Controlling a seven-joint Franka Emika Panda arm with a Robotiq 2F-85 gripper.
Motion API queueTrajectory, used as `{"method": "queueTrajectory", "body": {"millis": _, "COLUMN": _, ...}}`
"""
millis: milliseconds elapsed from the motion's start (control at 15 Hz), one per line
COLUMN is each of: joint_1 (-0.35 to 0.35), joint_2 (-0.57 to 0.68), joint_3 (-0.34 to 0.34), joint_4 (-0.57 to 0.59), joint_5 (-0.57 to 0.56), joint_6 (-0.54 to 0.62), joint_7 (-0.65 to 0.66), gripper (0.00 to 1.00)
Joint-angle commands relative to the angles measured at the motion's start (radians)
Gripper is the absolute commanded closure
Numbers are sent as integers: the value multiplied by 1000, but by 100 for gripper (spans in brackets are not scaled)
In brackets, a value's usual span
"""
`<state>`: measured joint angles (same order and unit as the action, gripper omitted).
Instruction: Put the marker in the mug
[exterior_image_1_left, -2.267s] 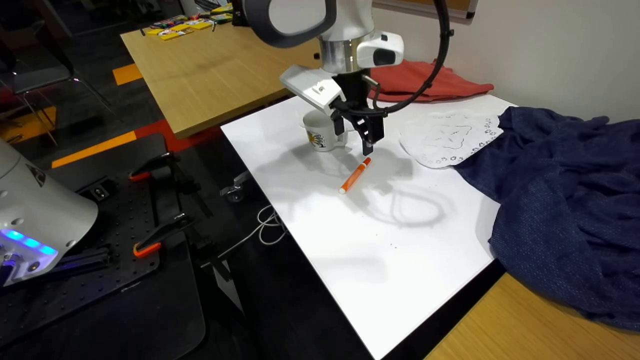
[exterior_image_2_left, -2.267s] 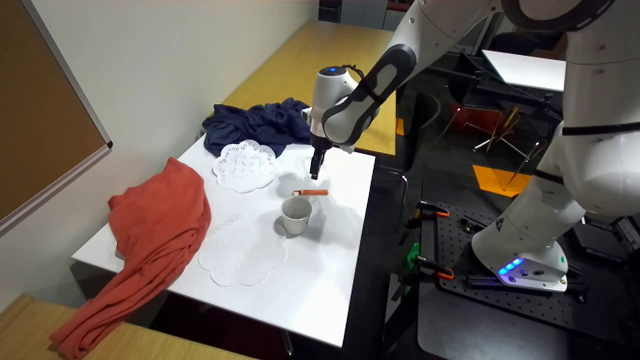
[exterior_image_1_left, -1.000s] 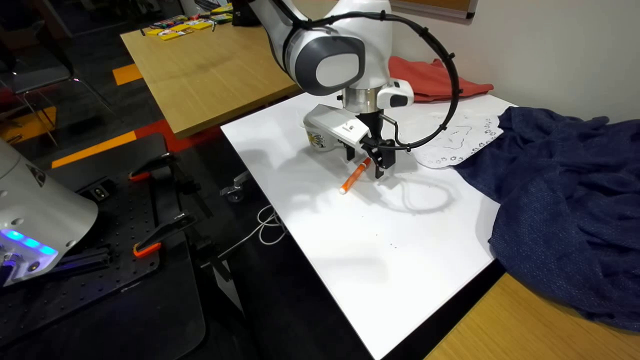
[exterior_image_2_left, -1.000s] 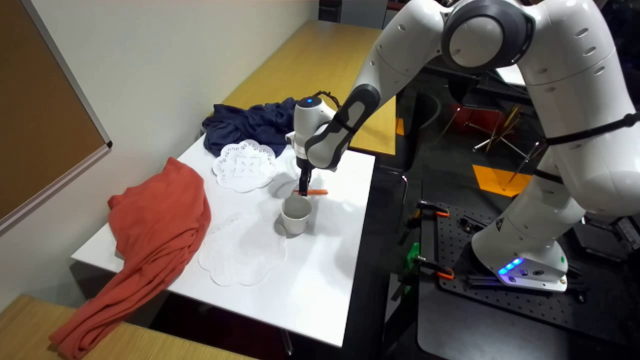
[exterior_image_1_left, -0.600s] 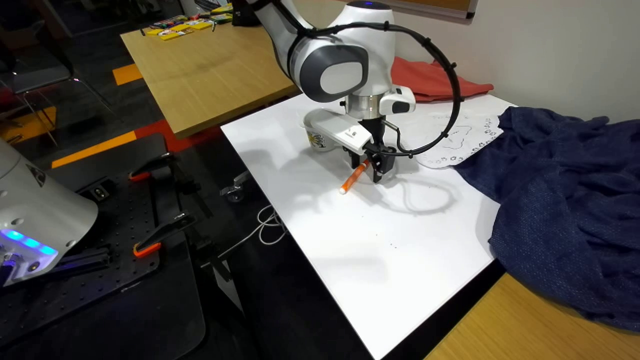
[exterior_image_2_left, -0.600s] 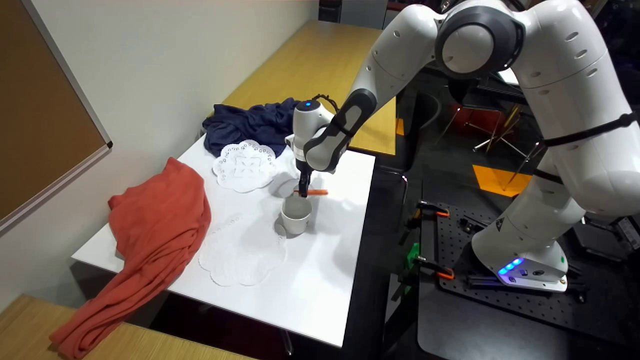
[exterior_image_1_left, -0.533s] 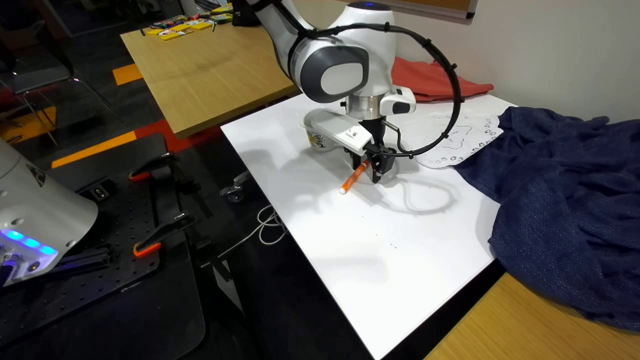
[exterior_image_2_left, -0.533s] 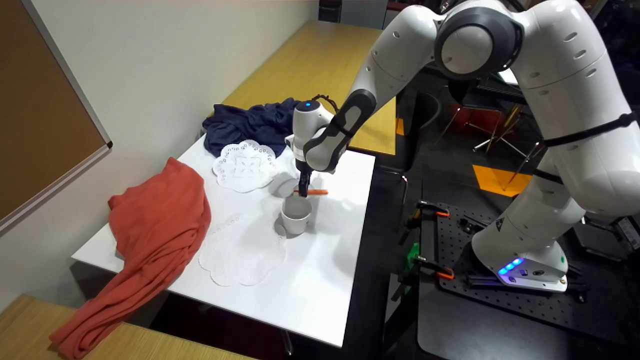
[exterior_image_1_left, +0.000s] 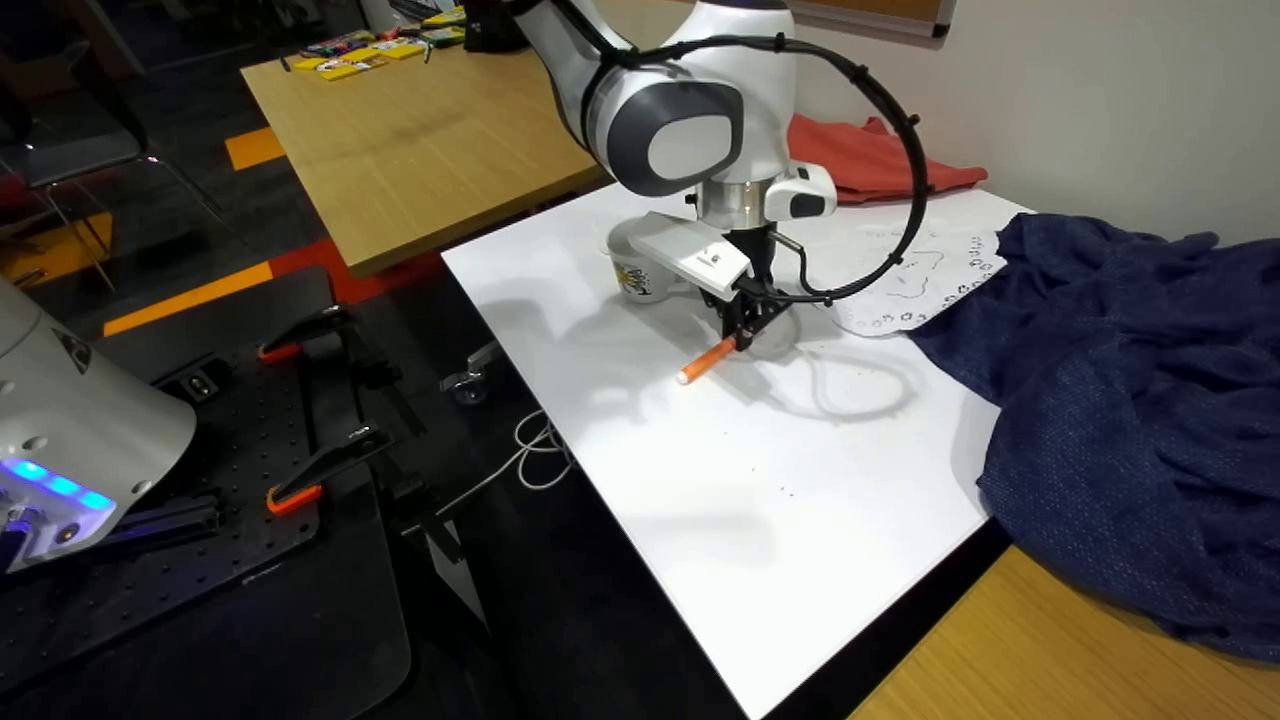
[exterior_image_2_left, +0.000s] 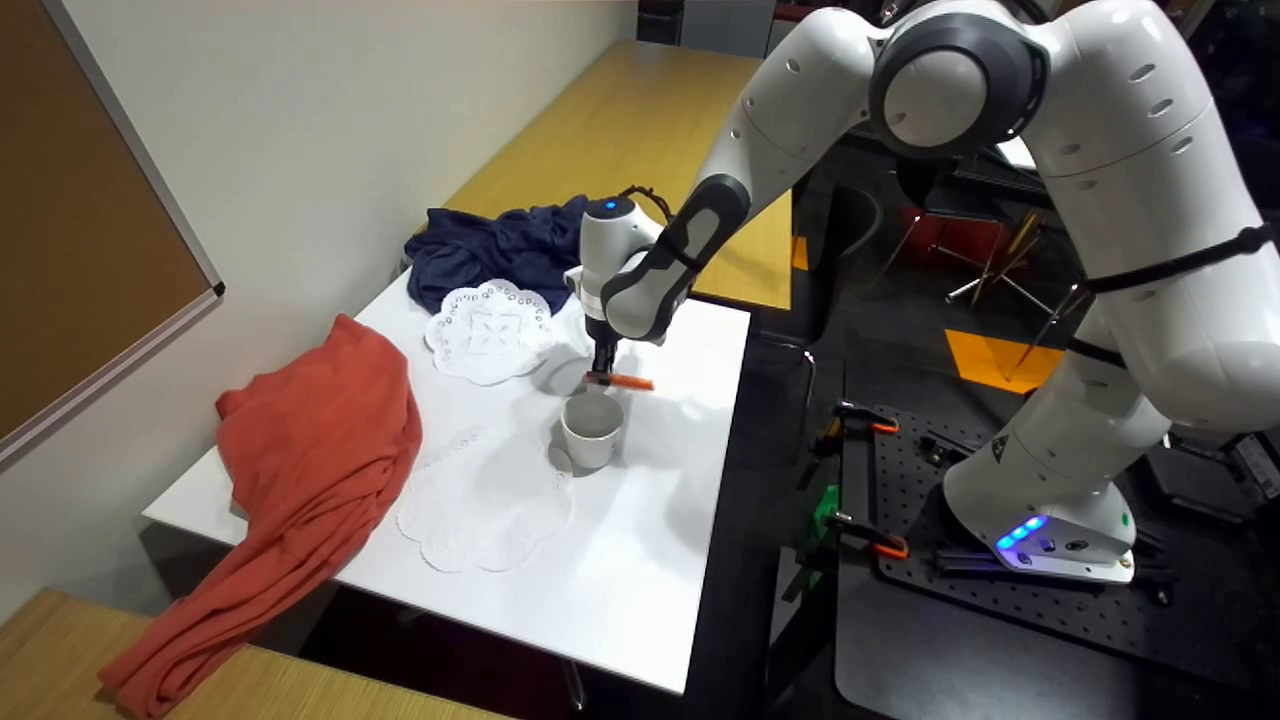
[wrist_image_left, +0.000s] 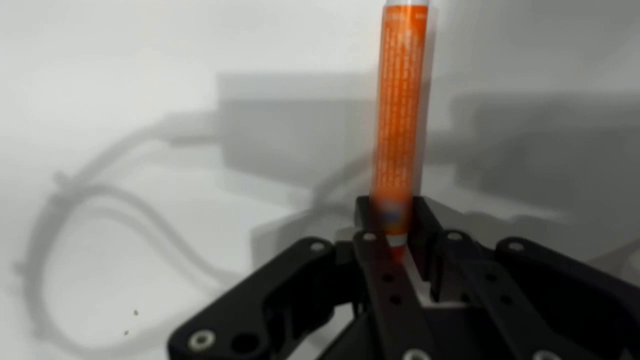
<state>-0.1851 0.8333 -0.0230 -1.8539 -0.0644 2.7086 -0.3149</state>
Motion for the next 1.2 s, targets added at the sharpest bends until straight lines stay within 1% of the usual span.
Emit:
{"method": "queueTrajectory", "body": {"millis": 0, "joint_1": -12, "joint_2": -57, "joint_3": 8, "joint_4": -26, "joint_5": -3, "joint_6": -22, "joint_7": 17, "gripper": 95}}
{"method": "queueTrajectory", "body": {"millis": 333, "joint_1": -46, "joint_2": -214, "joint_3": 49, "joint_4": -137, "joint_5": 7, "joint_6": 17, "joint_7": -35, "gripper": 95}}
{"method": "queueTrajectory", "body": {"millis": 467, "joint_1": -81, "joint_2": -286, "joint_3": 98, "joint_4": -189, "joint_5": 22, "joint_6": 25, "joint_7": -99, "gripper": 95}}
{"method": "queueTrajectory", "body": {"millis": 667, "joint_1": -178, "joint_2": -375, "joint_3": 226, "joint_4": -264, "joint_5": 98, "joint_6": 32, "joint_7": -287, "gripper": 95}}
{"method": "queueTrajectory", "body": {"millis": 800, "joint_1": -269, "joint_2": -411, "joint_3": 338, "joint_4": -297, "joint_5": 200, "joint_6": 26, "joint_7": -449, "gripper": 95}}
{"method": "queueTrajectory", "body": {"millis": 867, "joint_1": -330, "joint_2": -421, "joint_3": 408, "joint_4": -306, "joint_5": 248, "joint_6": 17, "joint_7": -528, "gripper": 95}}
{"method": "queueTrajectory", "body": {"millis": 933, "joint_1": -385, "joint_2": -424, "joint_3": 472, "joint_4": -309, "joint_5": 307, "joint_6": 0, "joint_7": -608, "gripper": 95}}
{"method": "queueTrajectory", "body": {"millis": 1000, "joint_1": -425, "joint_2": -427, "joint_3": 516, "joint_4": -306, "joint_5": 376, "joint_6": -35, "joint_7": -681, "gripper": 95}}
{"method": "queueTrajectory", "body": {"millis": 1067, "joint_1": -378, "joint_2": -443, "joint_3": 465, "joint_4": -299, "joint_5": 444, "joint_6": -90, "joint_7": -705, "gripper": 95}}
{"method": "queueTrajectory", "body": {"millis": 1133, "joint_1": -353, "joint_2": -455, "joint_3": 427, "joint_4": -300, "joint_5": 461, "joint_6": -119, "joint_7": -688, "gripper": 95}}
